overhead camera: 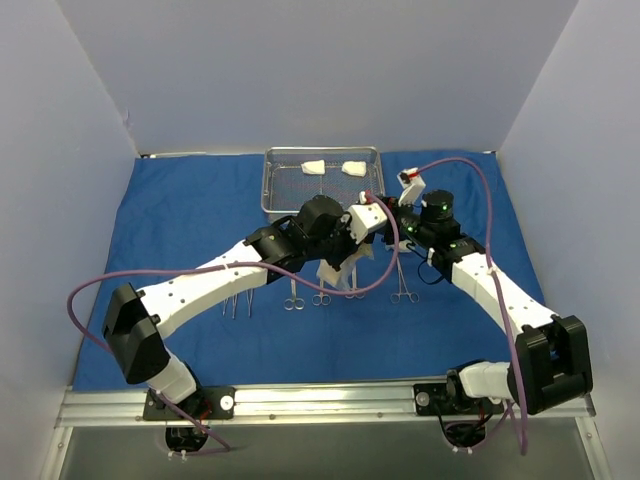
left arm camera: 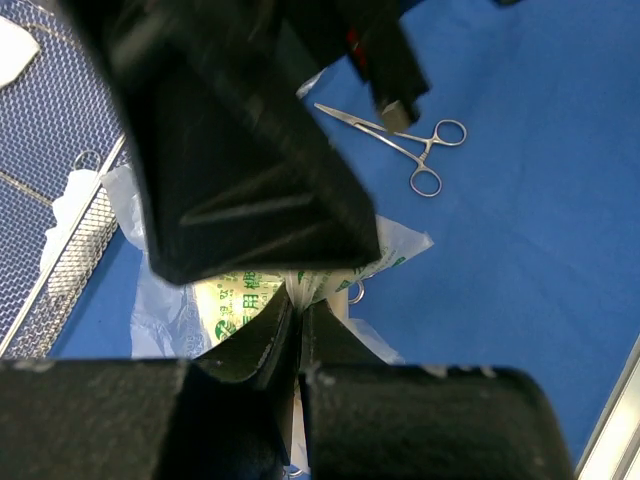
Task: Open and lay out the surgical kit
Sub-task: Pick up the medical item from the container.
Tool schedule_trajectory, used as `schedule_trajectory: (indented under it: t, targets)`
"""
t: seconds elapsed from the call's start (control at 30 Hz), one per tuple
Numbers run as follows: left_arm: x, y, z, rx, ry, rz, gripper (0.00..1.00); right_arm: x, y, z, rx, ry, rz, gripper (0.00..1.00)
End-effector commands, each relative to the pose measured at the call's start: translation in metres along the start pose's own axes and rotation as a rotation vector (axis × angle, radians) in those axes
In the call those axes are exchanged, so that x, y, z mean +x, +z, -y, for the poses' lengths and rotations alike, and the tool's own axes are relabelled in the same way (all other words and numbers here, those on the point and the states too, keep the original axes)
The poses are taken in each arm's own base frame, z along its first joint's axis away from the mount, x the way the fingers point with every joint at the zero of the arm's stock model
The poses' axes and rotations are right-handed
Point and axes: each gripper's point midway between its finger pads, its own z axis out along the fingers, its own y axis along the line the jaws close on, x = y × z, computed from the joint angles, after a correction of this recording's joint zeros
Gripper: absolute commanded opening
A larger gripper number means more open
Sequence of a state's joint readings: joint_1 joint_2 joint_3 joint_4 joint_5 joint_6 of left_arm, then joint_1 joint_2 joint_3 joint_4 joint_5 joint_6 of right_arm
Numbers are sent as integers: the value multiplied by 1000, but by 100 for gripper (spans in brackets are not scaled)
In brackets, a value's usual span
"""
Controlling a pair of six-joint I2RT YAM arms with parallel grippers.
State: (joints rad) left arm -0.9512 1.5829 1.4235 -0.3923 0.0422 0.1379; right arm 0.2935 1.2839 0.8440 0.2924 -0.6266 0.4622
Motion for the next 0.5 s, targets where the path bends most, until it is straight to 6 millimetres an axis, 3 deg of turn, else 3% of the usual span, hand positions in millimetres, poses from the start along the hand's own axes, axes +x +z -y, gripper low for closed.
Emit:
schedule_trajectory:
  t: [0.0,0.13,0.17,0.27,0.3,0.33,0.4,0.43,0.47]
  targets:
    - [-10,4,-2,-7,-4,44,2,-10,7,-6,-12,18,36,94]
    - [-8,8,-9,-39,19,29,2,-2,14,-7,-20,44,13,84]
    - [-6,11,-10,-41,24,23,2,-2,15,-7,-22,49,11,71]
    - [-11,14,-25,-86,72,28,2,-6,22,-8,-39,43,26,52]
    - [-8,19,-37,-96,88,20,2,-8,25,-7,-39,42,31,39]
    - [-21,18,-49,-111,90,45,2,-21,29,-9,-42,27,60,32]
    - [-20,24,-71,-74,102,30,2,-28,43,-3,-39,31,55,18]
    - [-33,21,-82,-77,113,55,2,-47,49,-12,-73,1,88,15]
    - [-30,28,-91,-71,126,44,2,-46,62,-4,-71,12,76,12]
